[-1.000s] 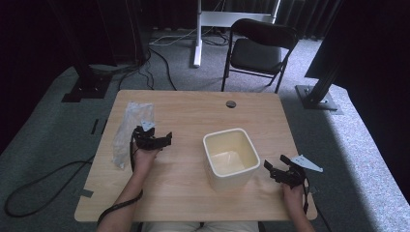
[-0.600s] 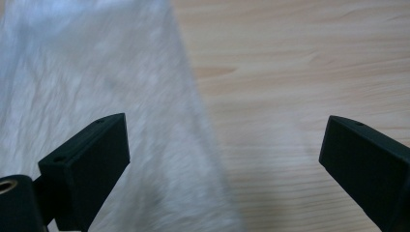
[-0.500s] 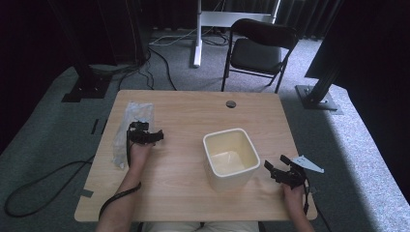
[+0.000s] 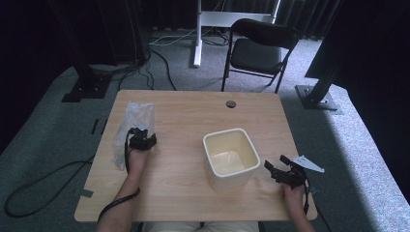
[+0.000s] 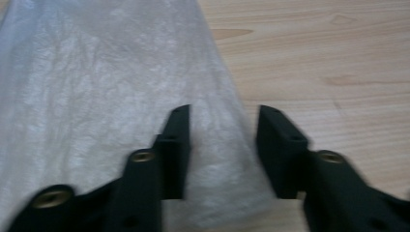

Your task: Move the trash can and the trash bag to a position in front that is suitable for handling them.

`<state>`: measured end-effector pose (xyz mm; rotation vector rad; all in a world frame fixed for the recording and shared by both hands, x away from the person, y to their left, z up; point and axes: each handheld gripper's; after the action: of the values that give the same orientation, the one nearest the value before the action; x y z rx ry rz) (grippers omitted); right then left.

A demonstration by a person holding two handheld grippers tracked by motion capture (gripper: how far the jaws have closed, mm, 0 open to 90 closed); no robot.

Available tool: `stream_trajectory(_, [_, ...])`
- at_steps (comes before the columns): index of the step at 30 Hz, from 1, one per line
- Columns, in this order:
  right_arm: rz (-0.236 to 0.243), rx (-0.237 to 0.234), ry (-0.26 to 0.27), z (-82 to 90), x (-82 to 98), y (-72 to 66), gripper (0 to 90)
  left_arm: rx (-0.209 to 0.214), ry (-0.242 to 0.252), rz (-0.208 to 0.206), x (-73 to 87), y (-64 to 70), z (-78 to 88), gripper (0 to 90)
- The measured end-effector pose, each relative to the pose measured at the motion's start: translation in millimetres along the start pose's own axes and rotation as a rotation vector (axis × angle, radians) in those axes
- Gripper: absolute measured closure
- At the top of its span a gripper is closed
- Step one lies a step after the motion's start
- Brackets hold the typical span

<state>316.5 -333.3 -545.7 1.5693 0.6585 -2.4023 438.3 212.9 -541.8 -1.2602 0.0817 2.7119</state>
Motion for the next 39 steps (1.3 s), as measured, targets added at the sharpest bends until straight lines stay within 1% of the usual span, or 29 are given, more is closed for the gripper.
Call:
stream_trajectory(1, [-0.002, -0.001, -0.001, 0.0, 0.0, 0.0, 12.7, -0.001, 0.004, -0.007, 0.7, 0.4, 0.7, 65.1])
stream_trajectory(3, [-0.001, -0.001, -0.002, -0.1, 0.0, 0.0, 12.7, 0.019, 0.001, -0.014, 1.7, 0.1, 2.4, 73.4])
stream_trajectory(4, [-0.001, -0.002, -0.003, -0.2, 0.0, -0.1, 12.7, 0.013, 0.0, -0.023, 1.9, 0.4, 3.3, 76.3])
stream_trajectory(5, [0.0, -0.002, -0.004, -0.3, 0.0, -0.1, 12.7, 0.014, -0.004, -0.034, 2.4, 0.5, 4.2, 81.5])
stream_trajectory(7, [0.0, -0.002, -0.004, -0.3, 0.0, -0.2, 12.7, 0.02, -0.007, -0.049, 3.2, 1.4, 5.6, 87.3])
stream_trajectory(8, [-0.001, -0.003, -0.003, -0.3, 0.0, 0.0, 12.7, 0.016, -0.009, -0.059, 3.6, 2.1, 6.3, 89.0])
stream_trajectory(9, [-0.002, -0.003, -0.002, -0.2, 0.1, 0.1, 12.7, 0.026, -0.009, -0.063, 4.1, 2.4, 6.9, 90.0])
stream_trajectory(11, [-0.003, -0.003, -0.004, -0.4, 0.0, 0.1, 12.7, 0.036, -0.012, -0.071, 5.1, 3.4, 8.7, 90.0])
stream_trajectory(14, [-0.005, -0.003, -0.005, -0.4, -0.1, 0.2, 12.7, 0.07, -0.002, -0.089, 8.5, 7.3, 12.7, 90.0])
stream_trajectory(15, [-0.006, -0.003, -0.004, -0.4, 0.0, 0.3, 12.7, 0.085, 0.001, -0.089, 9.9, 9.0, 14.8, 90.0])
stream_trajectory(16, [-0.006, -0.003, -0.004, -0.4, 0.0, 0.3, 12.7, 0.085, 0.001, -0.089, 9.9, 9.0, 14.8, 90.0])
stream_trajectory(17, [-0.007, -0.004, -0.004, -0.3, 0.0, 0.4, 12.7, 0.11, 0.008, -0.098, 12.4, 12.7, 19.0, 90.0])
stream_trajectory(18, [-0.008, -0.005, -0.004, -0.4, -0.1, 0.7, 12.7, 0.123, 0.012, -0.103, 13.8, 14.4, 22.0, 90.0])
stream_trajectory(20, [-0.009, -0.004, -0.004, -0.5, 0.0, 0.6, 12.8, 0.164, 0.029, -0.104, 16.8, 17.3, 29.2, 90.0])
stream_trajectory(21, [-0.009, -0.004, -0.004, -0.5, 0.0, 0.6, 12.8, 0.178, 0.027, -0.118, 18.6, 19.2, 33.2, 90.0])
stream_trajectory(22, [-0.009, -0.004, -0.004, -0.4, 0.0, 0.6, 12.7, 0.194, 0.035, -0.124, 21.2, 21.4, 37.3, 90.0])
stream_trajectory(23, [-0.011, -0.004, -0.003, -0.3, 0.0, 0.6, 12.7, 0.216, 0.036, -0.134, 24.1, 23.1, 41.3, 89.9])
stream_trajectory(26, [-0.011, -0.004, -0.002, -0.1, 0.1, 0.6, 12.8, 0.274, 0.027, -0.156, 34.3, 28.0, 53.4, 89.8])
stream_trajectory(28, [-0.009, -0.002, -0.004, -0.5, 0.0, 0.4, 12.7, 0.295, 0.026, -0.183, 42.2, 31.1, 60.5, 89.6])
stream_trajectory(29, [-0.009, -0.002, -0.005, -0.5, 0.0, 0.3, 12.8, 0.313, 0.023, -0.194, 45.8, 31.3, 63.5, 89.5])
stream_trajectory(32, [-0.01, 0.0, -0.004, -0.3, 0.0, 0.2, 12.8, 0.353, 0.003, -0.204, 55.4, 29.5, 71.2, 87.5])
stream_trajectory(33, [-0.01, 0.0, -0.004, -0.3, 0.0, 0.2, 12.8, 0.36, 0.009, -0.206, 58.5, 28.7, 74.6, 87.5])
stream_trajectory(35, [-0.01, 0.0, -0.003, -0.2, 0.1, 0.2, 12.8, 0.362, 0.006, -0.224, 63.8, 27.6, 81.4, 87.5])
stream_trajectory(37, [-0.01, 0.0, -0.002, -0.1, 0.1, 0.3, 12.8, 0.374, 0.005, -0.222, 68.6, 25.1, 88.0, 87.4])
stream_trajectory(38, [-0.01, -0.001, 0.0, 0.2, 0.2, 0.4, 12.8, 0.375, 0.004, -0.226, 70.8, 24.2, 91.4, 87.4])
stream_trajectory(39, [-0.01, -0.001, 0.0, 0.2, 0.2, 0.4, 12.8, 0.369, 0.004, -0.239, 72.5, 23.5, 94.2, 87.4])
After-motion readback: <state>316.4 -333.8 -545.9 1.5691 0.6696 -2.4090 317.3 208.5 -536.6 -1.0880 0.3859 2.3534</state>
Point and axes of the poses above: each handheld gripper's, and its own axes: z roughly backward along the jaws, x roughly out of its underside, y roughly to its right, and after that the axes turned 2 degrees about y, right-handed
